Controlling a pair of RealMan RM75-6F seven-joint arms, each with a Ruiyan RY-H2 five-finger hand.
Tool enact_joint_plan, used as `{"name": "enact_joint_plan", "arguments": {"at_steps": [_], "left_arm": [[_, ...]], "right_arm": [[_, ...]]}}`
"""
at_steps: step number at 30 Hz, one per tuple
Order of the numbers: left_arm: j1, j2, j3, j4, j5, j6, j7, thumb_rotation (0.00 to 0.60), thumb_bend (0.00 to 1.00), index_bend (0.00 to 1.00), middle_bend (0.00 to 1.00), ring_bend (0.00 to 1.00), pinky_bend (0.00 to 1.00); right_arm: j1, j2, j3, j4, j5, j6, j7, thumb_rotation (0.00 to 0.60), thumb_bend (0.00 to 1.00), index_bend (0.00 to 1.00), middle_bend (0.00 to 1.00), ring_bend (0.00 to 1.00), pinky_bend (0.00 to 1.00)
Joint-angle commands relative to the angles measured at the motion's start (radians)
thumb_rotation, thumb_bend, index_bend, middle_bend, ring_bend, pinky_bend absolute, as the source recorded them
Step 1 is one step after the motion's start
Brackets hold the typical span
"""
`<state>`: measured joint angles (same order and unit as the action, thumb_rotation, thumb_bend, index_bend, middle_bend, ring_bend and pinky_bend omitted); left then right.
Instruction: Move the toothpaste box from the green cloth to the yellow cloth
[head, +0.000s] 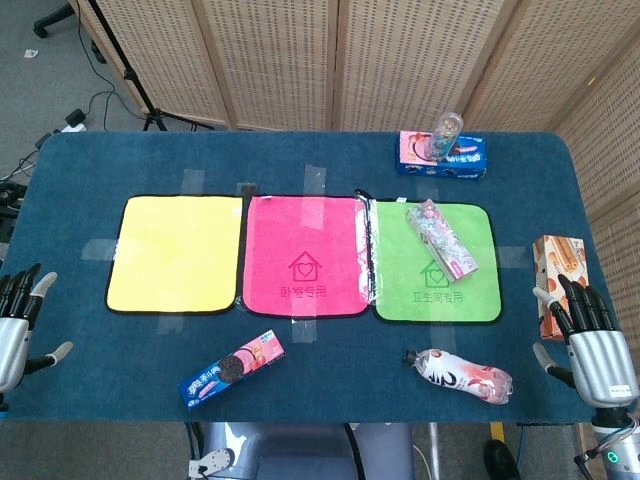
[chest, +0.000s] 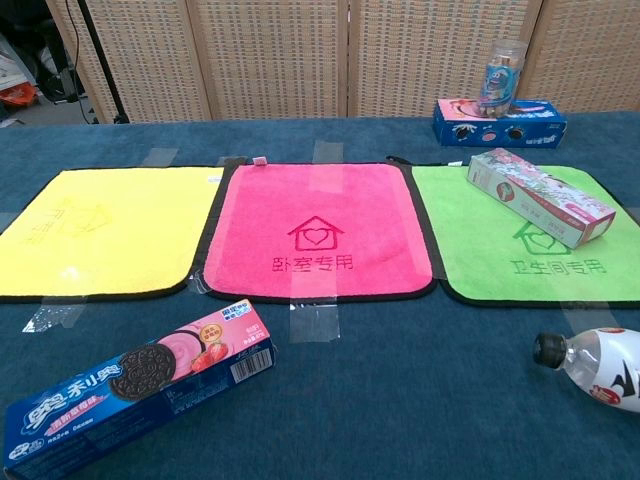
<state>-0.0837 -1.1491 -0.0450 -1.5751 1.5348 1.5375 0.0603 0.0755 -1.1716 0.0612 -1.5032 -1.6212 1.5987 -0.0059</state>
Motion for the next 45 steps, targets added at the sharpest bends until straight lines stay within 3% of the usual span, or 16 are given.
{"name": "enact_joint_plan", "arguments": {"at_steps": [1, 4, 13, 18, 24, 26, 29, 33, 45], "left_arm": [[0.001, -0.001, -0.001, 0.001, 0.0, 0.002, 0.0, 0.6, 0.0, 0.0, 0.0, 0.0, 0.0], [0.002, -0.002, -0.002, 0.001, 0.001, 0.007, -0.001, 0.6, 0.0, 0.0, 0.0, 0.0, 0.0], [0.007, -0.001, -0.005, 0.005, 0.005, 0.021, -0.012, 0.6, 0.0, 0.0, 0.0, 0.0, 0.0], [0.005, 0.0, -0.009, 0.008, -0.004, 0.017, -0.017, 0.6, 0.0, 0.0, 0.0, 0.0, 0.0], [-0.003, -0.005, -0.025, 0.018, -0.027, 0.006, -0.027, 0.6, 0.0, 0.0, 0.0, 0.0, 0.0], [-0.007, -0.008, -0.031, 0.019, -0.039, -0.002, -0.026, 0.6, 0.0, 0.0, 0.0, 0.0, 0.0], [-0.012, -0.011, -0.035, 0.019, -0.056, -0.019, -0.021, 0.6, 0.0, 0.0, 0.0, 0.0, 0.0], [-0.022, -0.015, -0.042, 0.027, -0.079, -0.043, -0.016, 0.6, 0.0, 0.0, 0.0, 0.0, 0.0], [-0.029, -0.015, -0.056, 0.035, -0.113, -0.063, -0.026, 0.6, 0.0, 0.0, 0.0, 0.0, 0.0]], "right_arm": [[-0.001, -0.001, 0.0, 0.001, 0.002, -0.001, -0.001, 0.6, 0.31, 0.11, 0.0, 0.0, 0.05], [-0.001, 0.002, -0.003, -0.002, 0.007, -0.01, -0.001, 0.6, 0.31, 0.0, 0.0, 0.0, 0.01], [0.003, 0.018, -0.007, -0.025, 0.021, -0.038, -0.01, 0.6, 0.31, 0.0, 0.0, 0.0, 0.0], [0.034, 0.045, -0.006, -0.044, 0.043, -0.108, 0.115, 0.6, 0.36, 0.0, 0.0, 0.0, 0.0], [0.147, 0.097, 0.017, -0.042, 0.093, -0.318, 0.35, 0.6, 0.68, 0.0, 0.0, 0.0, 0.0], [0.207, 0.107, 0.043, -0.037, 0.13, -0.419, 0.484, 0.6, 0.83, 0.0, 0.0, 0.0, 0.0], [0.277, 0.111, 0.08, -0.016, 0.171, -0.529, 0.642, 0.6, 0.99, 0.0, 0.0, 0.0, 0.0], [0.358, 0.104, 0.116, 0.033, 0.224, -0.66, 0.742, 0.6, 1.0, 0.0, 0.0, 0.0, 0.0], [0.505, 0.08, 0.157, 0.104, 0.363, -0.942, 0.775, 0.6, 1.0, 0.0, 0.0, 0.0, 0.0]]}}
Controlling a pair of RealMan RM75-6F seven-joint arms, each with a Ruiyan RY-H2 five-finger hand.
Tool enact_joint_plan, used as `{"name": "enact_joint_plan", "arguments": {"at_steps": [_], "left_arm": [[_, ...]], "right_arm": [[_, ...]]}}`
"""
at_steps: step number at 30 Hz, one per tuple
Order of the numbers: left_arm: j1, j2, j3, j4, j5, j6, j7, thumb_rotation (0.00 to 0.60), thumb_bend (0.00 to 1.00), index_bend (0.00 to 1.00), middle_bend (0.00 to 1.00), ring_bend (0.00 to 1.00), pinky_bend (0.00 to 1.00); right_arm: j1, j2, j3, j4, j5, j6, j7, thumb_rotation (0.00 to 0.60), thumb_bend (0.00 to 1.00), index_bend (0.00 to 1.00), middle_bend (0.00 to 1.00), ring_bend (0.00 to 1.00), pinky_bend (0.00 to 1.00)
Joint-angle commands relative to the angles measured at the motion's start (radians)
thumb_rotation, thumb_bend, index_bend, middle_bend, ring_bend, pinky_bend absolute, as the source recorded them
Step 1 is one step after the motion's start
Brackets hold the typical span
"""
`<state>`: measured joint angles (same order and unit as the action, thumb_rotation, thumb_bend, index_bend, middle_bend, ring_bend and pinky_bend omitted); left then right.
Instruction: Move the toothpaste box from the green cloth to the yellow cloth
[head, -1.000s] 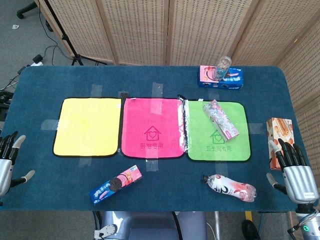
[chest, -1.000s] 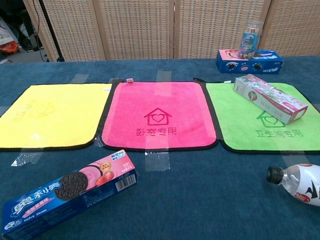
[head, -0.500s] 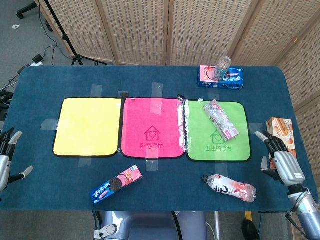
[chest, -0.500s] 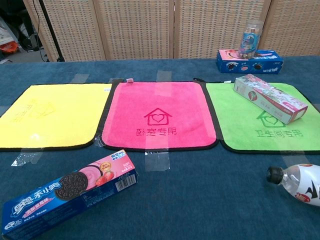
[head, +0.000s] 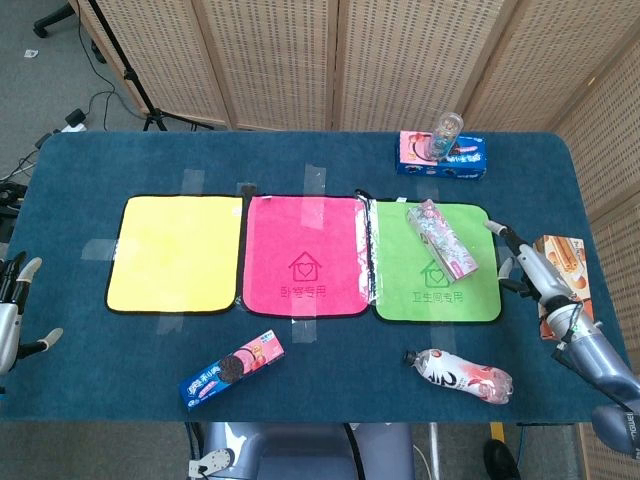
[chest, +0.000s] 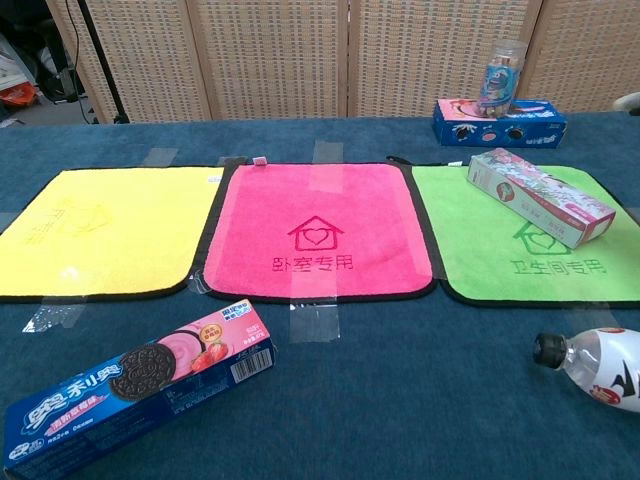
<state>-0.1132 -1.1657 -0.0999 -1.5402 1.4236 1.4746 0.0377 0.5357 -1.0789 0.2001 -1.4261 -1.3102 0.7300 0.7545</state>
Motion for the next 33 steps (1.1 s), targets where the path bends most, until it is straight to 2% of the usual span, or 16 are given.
{"name": "enact_joint_plan", "arguments": {"at_steps": [1, 7, 20, 24, 28, 33], "left_arm": [[0.001, 0.002, -0.002, 0.0, -0.002, 0.001, -0.006, 0.6, 0.01, 0.0, 0.0, 0.0, 0.0], [0.002, 0.006, 0.002, -0.004, 0.007, 0.005, -0.013, 0.6, 0.01, 0.0, 0.0, 0.0, 0.0], [-0.001, 0.008, 0.002, -0.002, -0.003, -0.004, -0.016, 0.6, 0.01, 0.0, 0.0, 0.0, 0.0], [-0.004, 0.007, 0.0, 0.0, -0.01, -0.012, -0.016, 0.6, 0.01, 0.0, 0.0, 0.0, 0.0], [-0.004, 0.008, 0.0, 0.0, -0.011, -0.013, -0.017, 0.6, 0.01, 0.0, 0.0, 0.0, 0.0], [-0.004, 0.009, -0.001, 0.0, -0.015, -0.015, -0.021, 0.6, 0.01, 0.0, 0.0, 0.0, 0.0]], "right_arm": [[0.057, -0.02, 0.024, 0.036, 0.07, -0.097, 0.017, 0.6, 1.0, 0.0, 0.0, 0.0, 0.0], [0.105, -0.091, 0.031, 0.129, 0.183, -0.215, 0.001, 0.6, 1.0, 0.0, 0.0, 0.0, 0.0], [0.146, -0.18, 0.045, 0.226, 0.289, -0.324, -0.014, 0.6, 1.0, 0.0, 0.0, 0.0, 0.0], [0.157, -0.189, 0.063, 0.225, 0.333, -0.365, -0.003, 0.6, 1.0, 0.0, 0.0, 0.0, 0.01], [0.163, -0.196, 0.079, 0.215, 0.356, -0.384, 0.0, 0.6, 1.0, 0.0, 0.0, 0.0, 0.08], [0.171, -0.211, 0.092, 0.183, 0.362, -0.396, -0.013, 0.6, 1.0, 0.0, 0.0, 0.0, 0.1]]}}
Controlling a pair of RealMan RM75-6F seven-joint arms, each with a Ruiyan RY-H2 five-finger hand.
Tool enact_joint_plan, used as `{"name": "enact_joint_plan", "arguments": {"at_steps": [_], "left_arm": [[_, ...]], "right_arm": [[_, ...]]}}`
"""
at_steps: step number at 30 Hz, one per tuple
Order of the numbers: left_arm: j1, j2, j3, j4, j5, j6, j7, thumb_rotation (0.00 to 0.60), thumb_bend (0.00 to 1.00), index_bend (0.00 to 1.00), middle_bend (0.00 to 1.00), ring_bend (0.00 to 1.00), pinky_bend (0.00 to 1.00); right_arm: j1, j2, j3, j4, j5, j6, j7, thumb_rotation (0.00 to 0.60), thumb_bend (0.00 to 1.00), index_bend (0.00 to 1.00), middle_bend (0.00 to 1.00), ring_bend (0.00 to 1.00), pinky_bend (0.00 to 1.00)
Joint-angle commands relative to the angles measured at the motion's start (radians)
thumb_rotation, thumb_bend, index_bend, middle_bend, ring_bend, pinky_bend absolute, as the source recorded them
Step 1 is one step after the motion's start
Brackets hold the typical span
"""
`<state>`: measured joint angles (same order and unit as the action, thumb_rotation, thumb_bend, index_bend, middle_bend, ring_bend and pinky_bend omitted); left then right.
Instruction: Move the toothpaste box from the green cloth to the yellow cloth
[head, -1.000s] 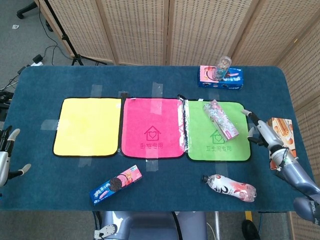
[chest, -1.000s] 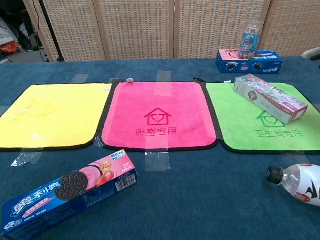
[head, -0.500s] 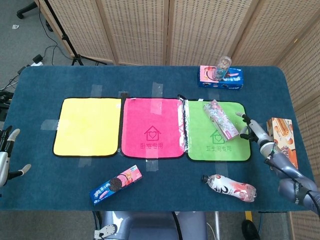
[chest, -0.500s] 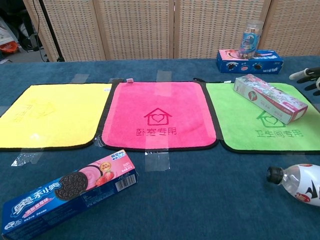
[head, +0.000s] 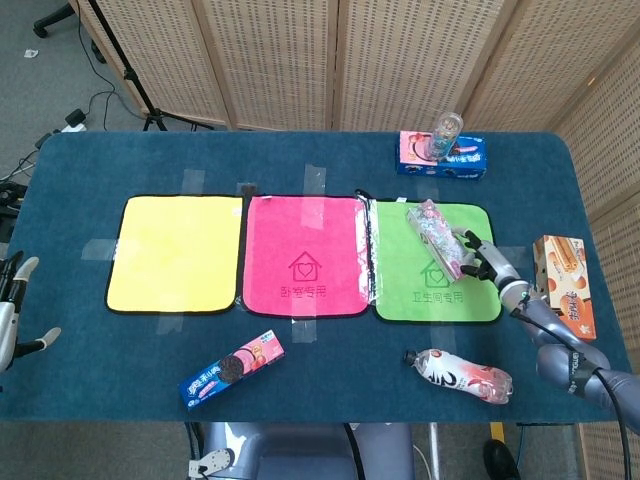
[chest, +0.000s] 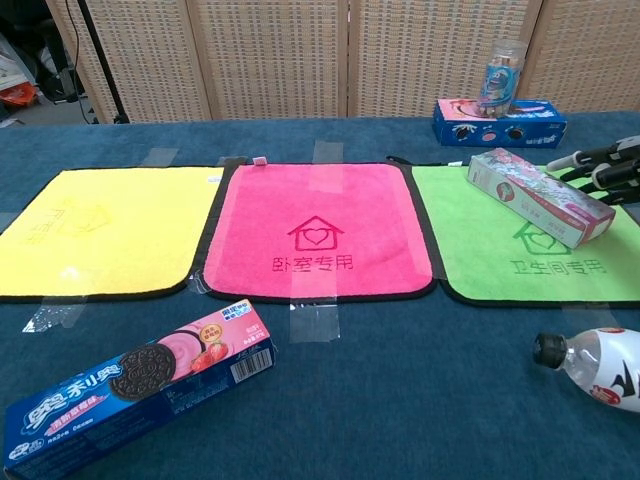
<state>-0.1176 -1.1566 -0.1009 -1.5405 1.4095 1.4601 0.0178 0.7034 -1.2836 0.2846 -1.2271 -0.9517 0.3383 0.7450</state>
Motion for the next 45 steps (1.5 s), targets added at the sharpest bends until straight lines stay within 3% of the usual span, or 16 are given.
{"name": "enact_joint_plan", "arguments": {"at_steps": [1, 9, 23, 45], "left_arm": [[0.0, 0.0, 0.0, 0.0, -0.001, -0.001, -0.001, 0.6, 0.01, 0.0, 0.0, 0.0, 0.0], [-0.002, 0.003, 0.0, 0.0, -0.004, -0.005, -0.006, 0.6, 0.01, 0.0, 0.0, 0.0, 0.0], [-0.005, 0.007, -0.004, 0.001, -0.017, -0.018, -0.019, 0.6, 0.01, 0.0, 0.0, 0.0, 0.0], [-0.004, 0.019, -0.007, 0.002, -0.027, -0.026, -0.057, 0.6, 0.02, 0.0, 0.0, 0.0, 0.0]], "right_arm": [[0.004, -0.008, 0.013, -0.026, 0.006, -0.006, -0.002, 0.6, 1.0, 0.0, 0.0, 0.0, 0.1], [0.017, -0.025, 0.046, -0.092, 0.018, -0.02, -0.005, 0.6, 1.0, 0.0, 0.0, 0.0, 0.1], [0.09, -0.096, 0.047, -0.173, 0.084, 0.001, -0.073, 0.6, 1.0, 0.0, 0.0, 0.0, 0.1], [0.298, -0.193, -0.041, -0.322, 0.368, 0.208, -0.348, 0.6, 1.0, 0.0, 0.0, 0.0, 0.1]]}}
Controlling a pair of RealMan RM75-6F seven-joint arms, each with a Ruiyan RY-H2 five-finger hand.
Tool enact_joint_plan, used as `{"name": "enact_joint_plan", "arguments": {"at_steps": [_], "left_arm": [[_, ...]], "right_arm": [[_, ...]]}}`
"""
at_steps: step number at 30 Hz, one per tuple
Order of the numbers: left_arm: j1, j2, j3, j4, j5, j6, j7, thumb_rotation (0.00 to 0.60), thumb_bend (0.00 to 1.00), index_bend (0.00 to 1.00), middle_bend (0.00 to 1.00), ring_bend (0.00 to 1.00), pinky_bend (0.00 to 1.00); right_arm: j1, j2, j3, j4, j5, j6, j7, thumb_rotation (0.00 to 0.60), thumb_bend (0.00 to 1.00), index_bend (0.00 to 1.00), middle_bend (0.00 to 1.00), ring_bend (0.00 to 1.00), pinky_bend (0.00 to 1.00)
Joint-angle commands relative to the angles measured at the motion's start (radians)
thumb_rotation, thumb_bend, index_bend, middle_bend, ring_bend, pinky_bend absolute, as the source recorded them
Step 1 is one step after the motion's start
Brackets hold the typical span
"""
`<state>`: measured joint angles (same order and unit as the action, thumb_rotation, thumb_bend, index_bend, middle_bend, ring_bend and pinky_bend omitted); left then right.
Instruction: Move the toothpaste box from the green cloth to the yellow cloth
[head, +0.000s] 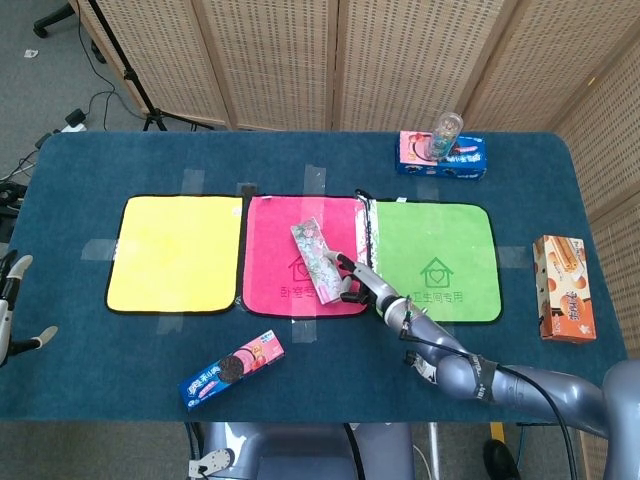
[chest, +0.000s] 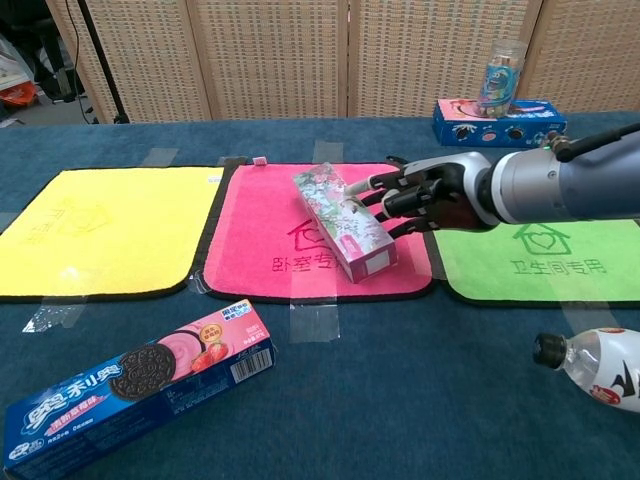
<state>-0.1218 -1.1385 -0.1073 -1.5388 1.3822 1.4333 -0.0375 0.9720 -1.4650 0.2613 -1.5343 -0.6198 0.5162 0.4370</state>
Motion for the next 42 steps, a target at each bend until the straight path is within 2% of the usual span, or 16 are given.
{"name": "enact_joint_plan", "arguments": {"at_steps": [1, 9, 19, 27, 32, 33, 34, 37, 38, 40, 42], "left_arm": [[0.0, 0.001, -0.001, 0.0, -0.001, -0.001, -0.004, 0.6, 0.02, 0.0, 0.0, 0.0, 0.0], [0.0, 0.004, 0.001, -0.002, 0.002, 0.0, -0.009, 0.6, 0.02, 0.0, 0.0, 0.0, 0.0], [0.0, 0.006, -0.001, 0.0, -0.003, -0.003, -0.015, 0.6, 0.02, 0.0, 0.0, 0.0, 0.0], [-0.001, 0.003, 0.001, 0.001, 0.001, -0.001, -0.008, 0.6, 0.02, 0.0, 0.0, 0.0, 0.0], [-0.008, 0.003, 0.003, 0.001, 0.012, -0.006, -0.006, 0.6, 0.02, 0.0, 0.0, 0.0, 0.0], [-0.009, 0.003, 0.003, 0.0, 0.014, -0.007, -0.008, 0.6, 0.03, 0.0, 0.0, 0.0, 0.0], [-0.012, 0.004, 0.002, 0.0, 0.017, -0.01, -0.009, 0.6, 0.04, 0.0, 0.0, 0.0, 0.0], [-0.035, 0.011, 0.003, 0.007, 0.051, -0.024, -0.028, 0.6, 0.05, 0.0, 0.0, 0.0, 0.0], [-0.045, 0.015, 0.004, 0.01, 0.067, -0.03, -0.033, 0.6, 0.05, 0.0, 0.0, 0.0, 0.0], [-0.064, 0.024, 0.004, 0.011, 0.088, -0.045, -0.041, 0.6, 0.05, 0.0, 0.0, 0.0, 0.0], [-0.082, 0.033, 0.002, 0.007, 0.109, -0.055, -0.04, 0.6, 0.05, 0.0, 0.0, 0.0, 0.0]], "right_arm": [[0.041, -0.017, -0.02, -0.021, 0.057, 0.04, -0.053, 0.6, 1.0, 0.0, 0.0, 0.0, 0.1], [0.101, -0.059, -0.027, -0.016, 0.161, 0.081, -0.122, 0.6, 1.0, 0.0, 0.0, 0.0, 0.1], [0.123, -0.065, -0.006, -0.048, 0.192, 0.143, -0.182, 0.6, 1.0, 0.0, 0.0, 0.0, 0.1], [0.084, 0.024, -0.006, -0.129, 0.11, 0.255, -0.258, 0.6, 1.0, 0.0, 0.0, 0.0, 0.1], [0.017, 0.136, -0.045, -0.212, -0.055, 0.349, -0.329, 0.6, 1.0, 0.0, 0.0, 0.0, 0.09], [0.0, 0.158, -0.063, -0.225, -0.102, 0.374, -0.35, 0.6, 0.97, 0.0, 0.0, 0.0, 0.09], [-0.018, 0.18, -0.083, -0.233, -0.15, 0.4, -0.373, 0.6, 0.84, 0.0, 0.0, 0.0, 0.07], [-0.119, 0.239, -0.185, -0.218, -0.39, 0.593, -0.489, 0.6, 0.24, 0.0, 0.0, 0.0, 0.04], [-0.159, 0.249, -0.217, -0.198, -0.457, 0.657, -0.51, 0.6, 0.11, 0.0, 0.0, 0.0, 0.03], [-0.235, 0.255, -0.263, -0.145, -0.577, 0.766, -0.506, 0.6, 0.03, 0.0, 0.0, 0.0, 0.0], [-0.3, 0.254, -0.288, -0.079, -0.652, 0.867, -0.511, 0.6, 0.01, 0.0, 0.0, 0.0, 0.0]]}}
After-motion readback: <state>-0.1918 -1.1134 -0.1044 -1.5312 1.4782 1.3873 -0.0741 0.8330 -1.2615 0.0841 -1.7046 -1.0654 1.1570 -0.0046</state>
